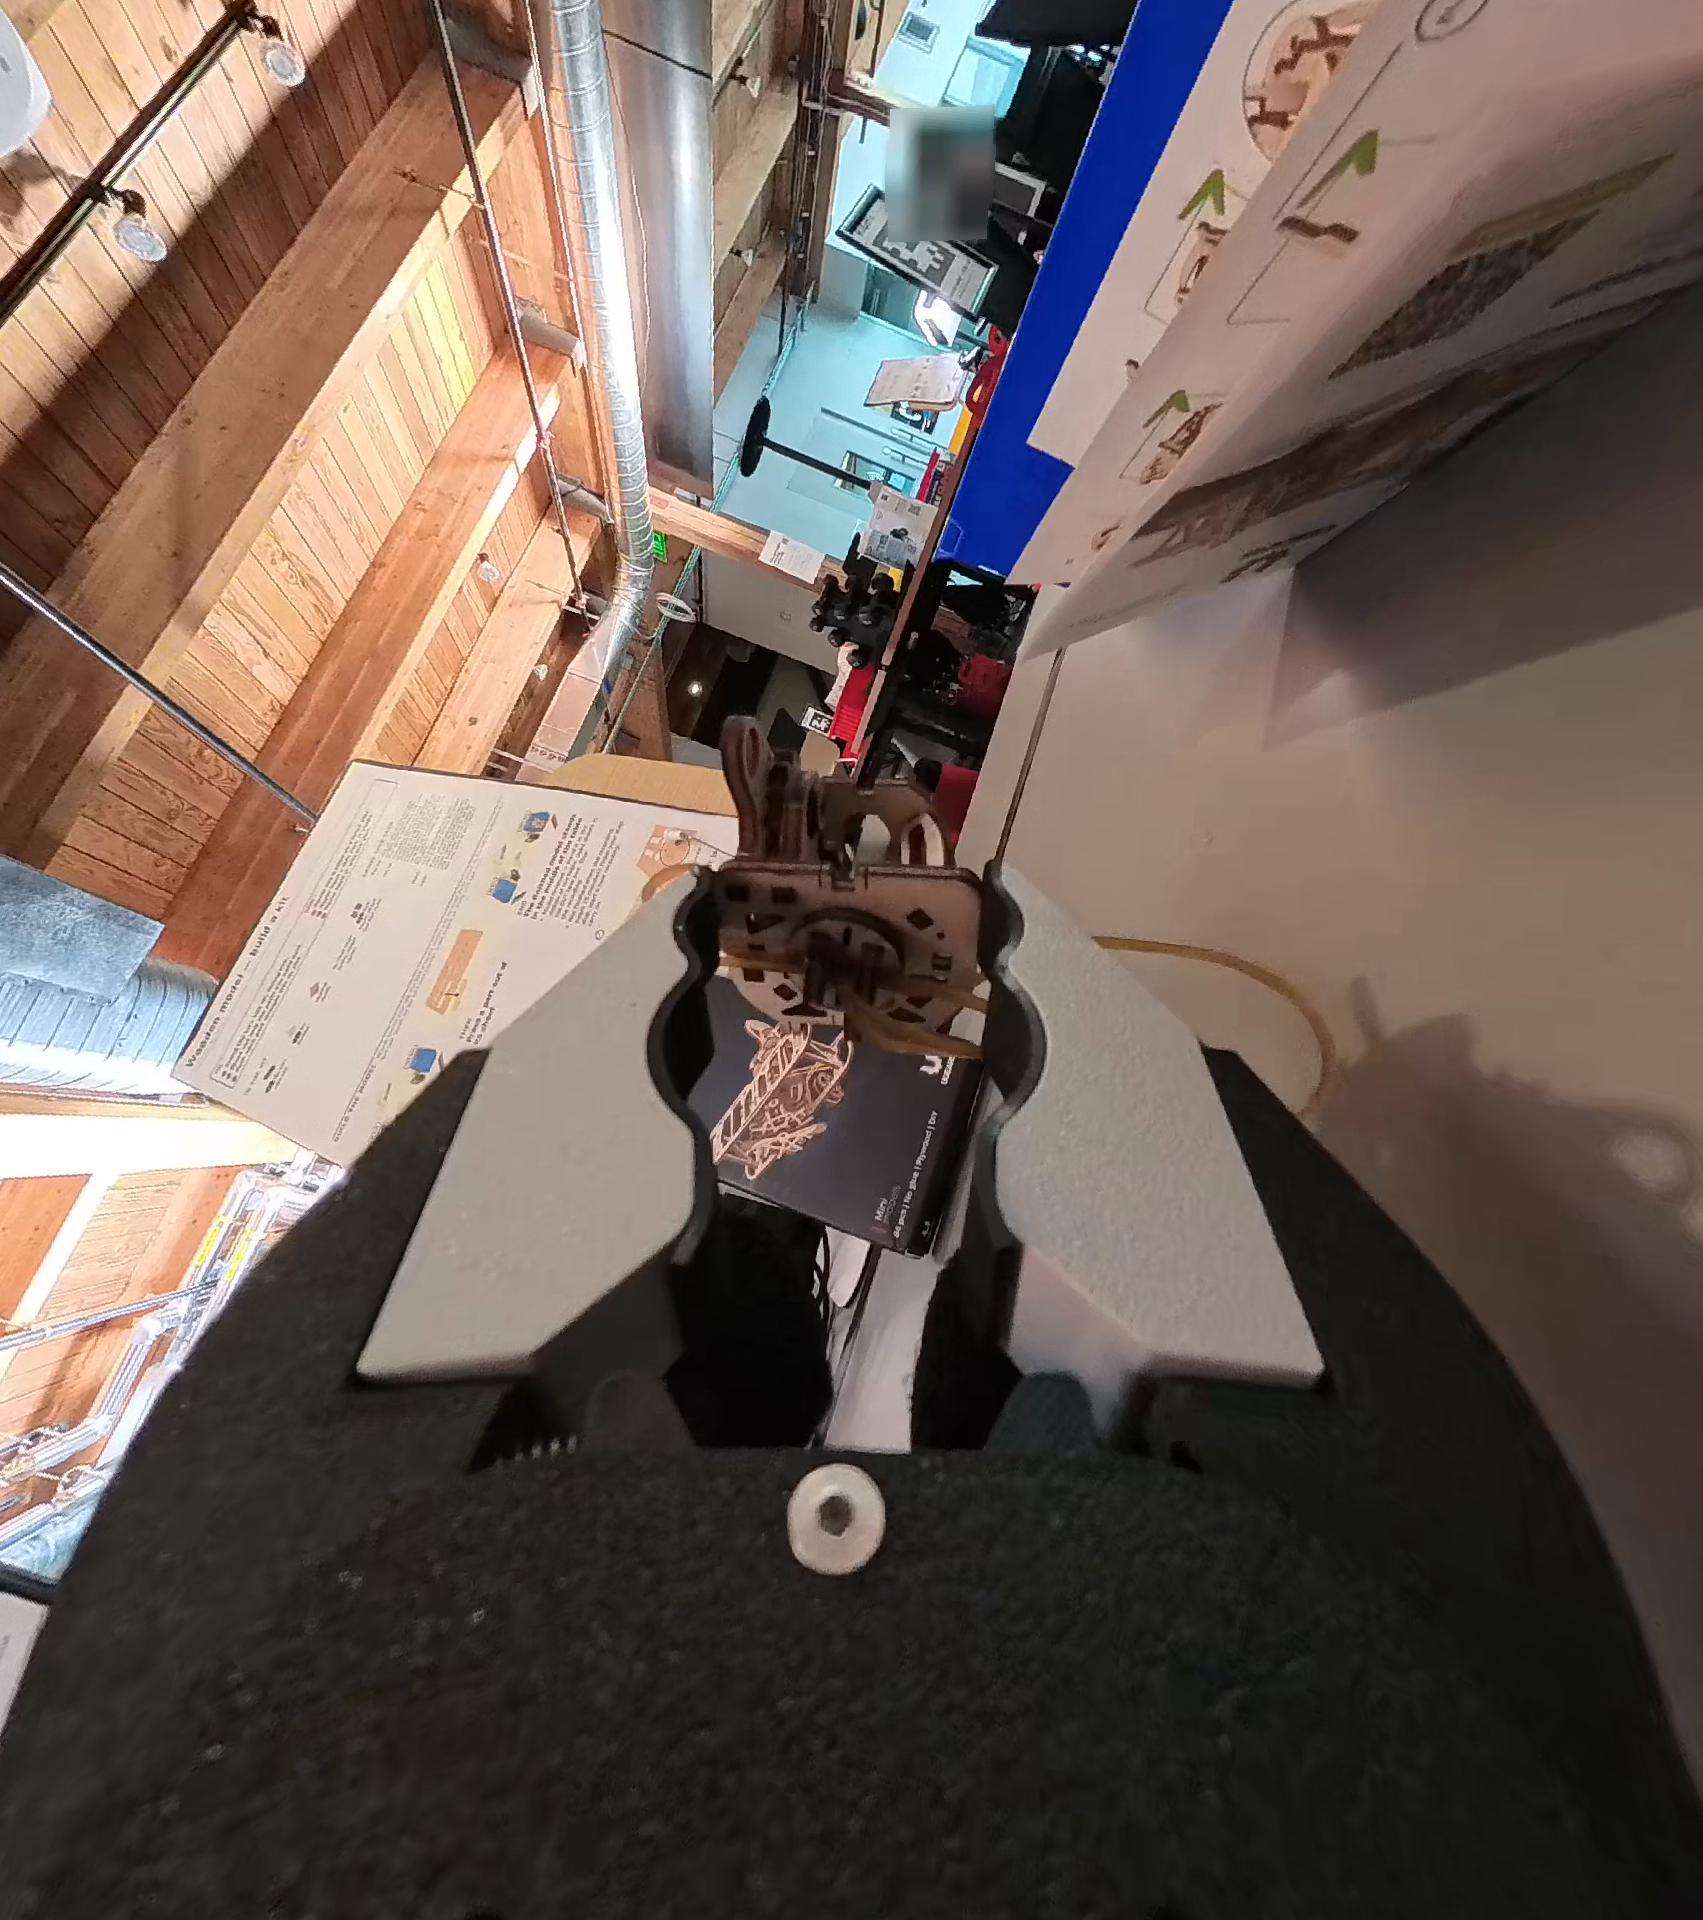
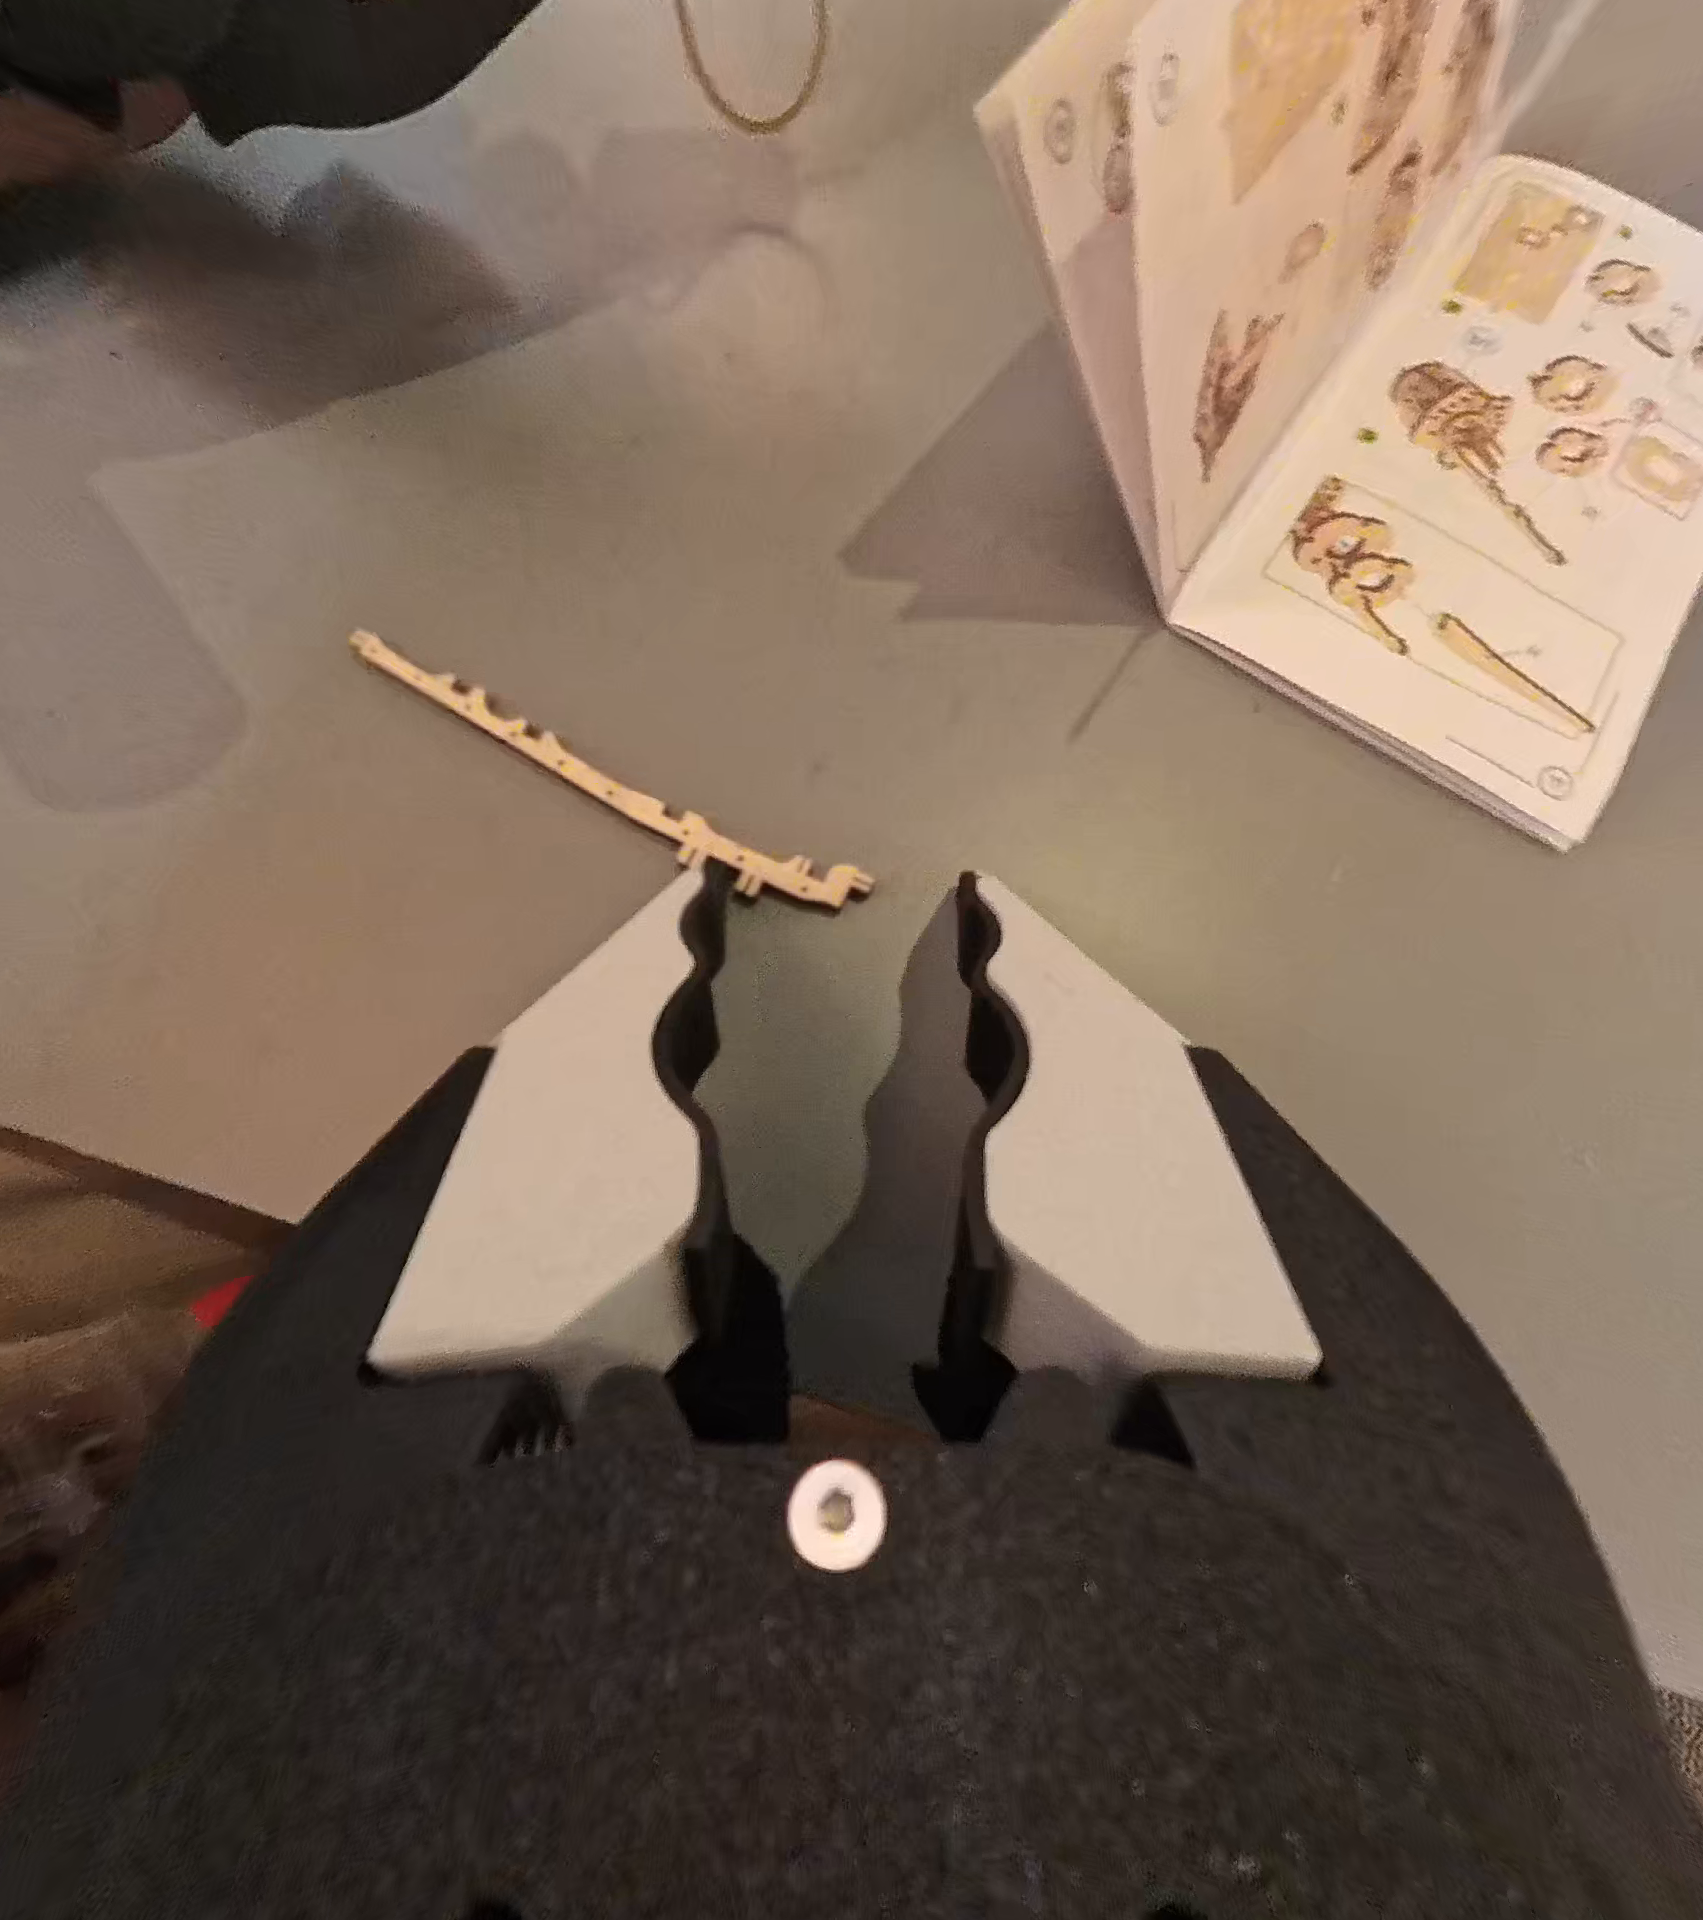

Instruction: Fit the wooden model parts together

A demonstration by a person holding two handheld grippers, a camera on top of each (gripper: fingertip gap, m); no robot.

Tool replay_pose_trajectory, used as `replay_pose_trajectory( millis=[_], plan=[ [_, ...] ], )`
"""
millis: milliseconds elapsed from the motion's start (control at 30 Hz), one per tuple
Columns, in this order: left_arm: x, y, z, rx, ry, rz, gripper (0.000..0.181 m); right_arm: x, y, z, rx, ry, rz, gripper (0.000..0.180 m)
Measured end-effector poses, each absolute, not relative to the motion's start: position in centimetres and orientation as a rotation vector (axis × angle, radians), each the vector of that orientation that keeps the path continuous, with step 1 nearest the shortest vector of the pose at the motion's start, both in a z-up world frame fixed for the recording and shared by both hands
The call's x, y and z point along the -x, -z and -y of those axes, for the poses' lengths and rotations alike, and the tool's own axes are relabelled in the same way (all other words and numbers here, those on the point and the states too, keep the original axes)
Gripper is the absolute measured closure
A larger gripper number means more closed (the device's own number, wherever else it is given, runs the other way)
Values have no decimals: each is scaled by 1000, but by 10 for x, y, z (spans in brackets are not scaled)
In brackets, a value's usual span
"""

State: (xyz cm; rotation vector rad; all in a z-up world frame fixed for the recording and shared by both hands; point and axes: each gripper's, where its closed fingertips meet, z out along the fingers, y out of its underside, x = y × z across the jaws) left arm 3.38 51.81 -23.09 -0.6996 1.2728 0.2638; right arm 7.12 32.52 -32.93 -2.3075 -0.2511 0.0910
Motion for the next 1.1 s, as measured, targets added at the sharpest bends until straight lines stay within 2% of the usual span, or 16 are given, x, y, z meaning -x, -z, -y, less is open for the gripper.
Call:
replay_pose_trajectory(
  millis=[300, 467, 567, 767, 800, 833, 967, 1100],
  plan=[
    [-33, 232, -520, 715, -253, -1273, 134, -54, 316, -315, 2279, -143, 209, 133],
    [-34, 233, -519, 714, -241, -1278, 134, -47, 329, -321, 2292, -144, 194, 133],
    [-32, 232, -520, 718, -245, -1271, 133, -50, 329, -326, 2275, -76, 223, 143],
    [-31, 232, -523, 733, -246, -1270, 133, -65, 327, -330, 2270, -60, 305, 144],
    [-31, 231, -521, 727, -245, -1267, 134, -70, 324, -331, 2257, -49, 345, 154],
    [-32, 228, -518, 709, -242, -1267, 133, -77, 319, -331, 2235, -25, 381, 180],
    [-40, 219, -499, 698, -184, -1281, 133, -106, 309, -329, 2268, -92, 492, 180],
    [-41, 212, -488, 714, -204, -1291, 134, -131, 306, -322, 2304, -319, 454, 159]
  ],
)
